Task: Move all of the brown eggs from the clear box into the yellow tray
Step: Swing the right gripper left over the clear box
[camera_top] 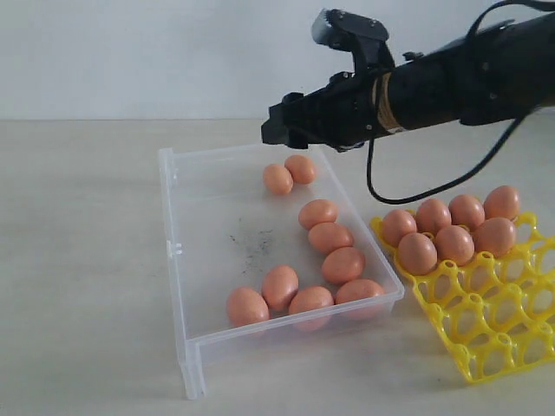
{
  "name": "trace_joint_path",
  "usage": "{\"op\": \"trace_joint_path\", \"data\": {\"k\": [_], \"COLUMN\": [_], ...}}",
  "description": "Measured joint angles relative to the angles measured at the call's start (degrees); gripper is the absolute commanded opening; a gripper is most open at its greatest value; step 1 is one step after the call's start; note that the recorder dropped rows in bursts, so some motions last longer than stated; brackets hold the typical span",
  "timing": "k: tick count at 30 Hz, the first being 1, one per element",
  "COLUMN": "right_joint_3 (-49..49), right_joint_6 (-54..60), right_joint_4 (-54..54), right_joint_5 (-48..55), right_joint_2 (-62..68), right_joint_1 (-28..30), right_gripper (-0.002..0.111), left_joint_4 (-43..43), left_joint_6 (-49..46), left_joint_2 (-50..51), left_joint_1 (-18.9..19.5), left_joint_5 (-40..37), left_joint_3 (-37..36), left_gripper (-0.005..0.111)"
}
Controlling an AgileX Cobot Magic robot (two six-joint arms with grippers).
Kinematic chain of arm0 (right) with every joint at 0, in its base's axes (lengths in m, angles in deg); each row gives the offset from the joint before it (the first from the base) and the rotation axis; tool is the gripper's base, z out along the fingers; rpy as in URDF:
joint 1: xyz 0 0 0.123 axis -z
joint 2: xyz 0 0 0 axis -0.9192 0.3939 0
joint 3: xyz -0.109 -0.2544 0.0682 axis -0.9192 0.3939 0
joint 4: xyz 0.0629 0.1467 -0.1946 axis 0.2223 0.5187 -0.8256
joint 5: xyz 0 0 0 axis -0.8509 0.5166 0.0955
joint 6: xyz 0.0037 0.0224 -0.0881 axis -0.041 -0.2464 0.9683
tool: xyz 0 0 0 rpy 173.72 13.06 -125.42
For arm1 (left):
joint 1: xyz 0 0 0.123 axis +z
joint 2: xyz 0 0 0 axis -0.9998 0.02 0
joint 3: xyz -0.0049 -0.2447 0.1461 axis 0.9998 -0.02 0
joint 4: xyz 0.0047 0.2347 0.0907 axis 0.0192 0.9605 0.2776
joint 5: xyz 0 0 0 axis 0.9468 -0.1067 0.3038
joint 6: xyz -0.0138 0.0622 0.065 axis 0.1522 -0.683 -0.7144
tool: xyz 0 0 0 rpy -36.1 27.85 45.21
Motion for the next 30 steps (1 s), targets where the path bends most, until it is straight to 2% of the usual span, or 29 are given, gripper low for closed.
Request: {"op": "trace_joint_path", "data": {"k": [6,10,13,18,22,24,27,30], "right_joint_3": [-7.28,-9.56,-9.71,-10.19,-10.19,-10.19,-10.19,-10.19], "right_joint_6": [12.29,14.26,16.98,30.5,43.23,51.85,67.69,79.48], "right_joint_4": [-0.71,-0.8,-0.8,-0.78,-0.78,-0.89,-1.24,-1.46], "right_joint_5": [8.06,6.81,6.64,4.52,3.69,8.43,22.83,36.37], "right_joint_2": [11.25,14.81,13.4,4.13,-1.33,-3.33,-4.55,-4.02], "right_joint_1": [-0.26,-0.26,-1.2,-1.55,-5.45,-9.75,-17.34,-22.7], "right_gripper": [0.07,0.069,0.051,0.046,0.026,0.016,0.0,0.0], "left_joint_4": [0.0,0.0,0.0,0.0,0.0,0.0,0.0,0.0], "left_joint_6": [0.0,0.0,0.0,0.0,0.0,0.0,0.0,0.0], "left_joint_2": [0.0,0.0,0.0,0.0,0.0,0.0,0.0,0.0], "left_joint_1": [0.0,0.0,0.0,0.0,0.0,0.0,0.0,0.0], "left_joint_5": [0.0,0.0,0.0,0.0,0.0,0.0,0.0,0.0], "left_joint_3": [0.0,0.0,0.0,0.0,0.0,0.0,0.0,0.0], "left_gripper": [0.078,0.078,0.078,0.078,0.078,0.078,0.078,0.078]}}
